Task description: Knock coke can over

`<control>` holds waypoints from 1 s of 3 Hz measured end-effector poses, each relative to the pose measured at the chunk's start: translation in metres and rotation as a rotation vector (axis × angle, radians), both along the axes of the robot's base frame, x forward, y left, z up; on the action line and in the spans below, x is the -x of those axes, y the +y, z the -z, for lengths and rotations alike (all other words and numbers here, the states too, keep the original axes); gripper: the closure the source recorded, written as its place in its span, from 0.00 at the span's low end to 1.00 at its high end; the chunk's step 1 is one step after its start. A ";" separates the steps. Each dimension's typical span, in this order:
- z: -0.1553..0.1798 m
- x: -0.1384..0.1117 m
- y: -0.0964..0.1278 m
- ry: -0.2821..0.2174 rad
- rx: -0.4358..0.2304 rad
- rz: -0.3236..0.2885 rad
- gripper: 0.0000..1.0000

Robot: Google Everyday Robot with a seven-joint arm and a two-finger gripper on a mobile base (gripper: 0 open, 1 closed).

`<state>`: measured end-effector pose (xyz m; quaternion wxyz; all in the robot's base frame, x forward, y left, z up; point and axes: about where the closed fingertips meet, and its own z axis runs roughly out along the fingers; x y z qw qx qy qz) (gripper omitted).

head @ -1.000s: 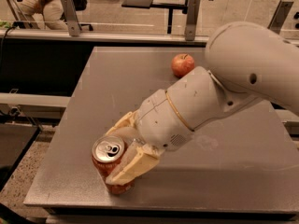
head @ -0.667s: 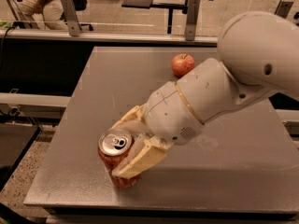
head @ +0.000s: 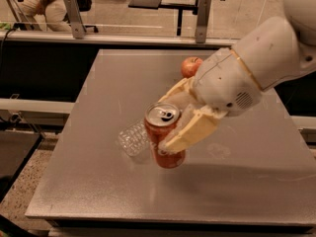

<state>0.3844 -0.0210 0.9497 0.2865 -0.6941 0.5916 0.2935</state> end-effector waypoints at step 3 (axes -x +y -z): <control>0.011 -0.044 -0.078 -0.008 0.374 0.065 1.00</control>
Offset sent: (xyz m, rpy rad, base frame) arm 0.0516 -0.1034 -0.0104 -0.4370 0.0088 -0.0569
